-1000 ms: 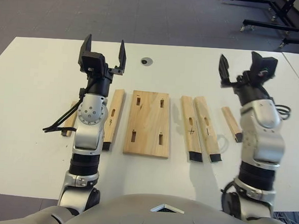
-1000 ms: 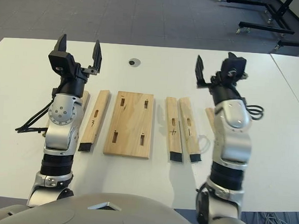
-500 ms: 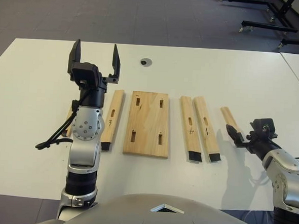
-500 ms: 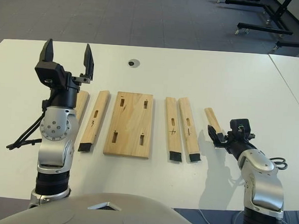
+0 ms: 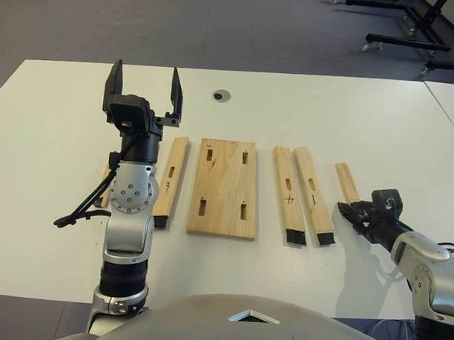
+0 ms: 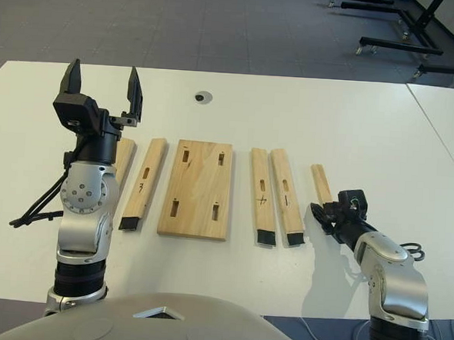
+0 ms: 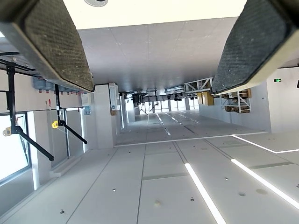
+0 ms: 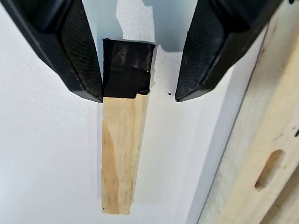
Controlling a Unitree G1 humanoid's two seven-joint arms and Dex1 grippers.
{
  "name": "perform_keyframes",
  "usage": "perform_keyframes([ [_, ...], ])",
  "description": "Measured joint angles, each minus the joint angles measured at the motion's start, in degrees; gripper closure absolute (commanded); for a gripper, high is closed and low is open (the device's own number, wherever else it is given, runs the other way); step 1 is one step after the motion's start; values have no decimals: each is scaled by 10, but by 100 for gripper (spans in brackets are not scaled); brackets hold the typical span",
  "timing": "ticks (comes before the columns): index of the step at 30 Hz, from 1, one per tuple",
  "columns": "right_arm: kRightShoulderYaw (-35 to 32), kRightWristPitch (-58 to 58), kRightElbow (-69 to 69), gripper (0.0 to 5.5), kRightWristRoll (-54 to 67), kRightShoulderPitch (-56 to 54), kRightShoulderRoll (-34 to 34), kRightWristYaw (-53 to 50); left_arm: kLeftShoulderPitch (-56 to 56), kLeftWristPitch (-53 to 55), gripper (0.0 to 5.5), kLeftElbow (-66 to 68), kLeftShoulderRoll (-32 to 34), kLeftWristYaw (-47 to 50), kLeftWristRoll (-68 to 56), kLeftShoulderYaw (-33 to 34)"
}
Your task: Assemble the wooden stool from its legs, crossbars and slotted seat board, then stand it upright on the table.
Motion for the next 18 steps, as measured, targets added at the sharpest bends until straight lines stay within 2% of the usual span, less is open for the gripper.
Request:
perform_keyframes([
  [7, 17, 13, -16, 418, 3, -5, 8, -12, -7, 0, 91, 8, 2, -3, -1, 1],
  [15, 24, -12, -11, 420, 12, -40, 56, -53, -18, 0, 91, 19, 3, -4, -8, 3],
  [17, 23, -43, -11, 420, 6, -60, 62, -68, -26, 25, 91, 21, -14, -14, -70, 21],
  [18, 22, -73, -13, 420, -2, -81, 65, -79, -29, 65, 91, 27, -30, -30, -141, 41],
])
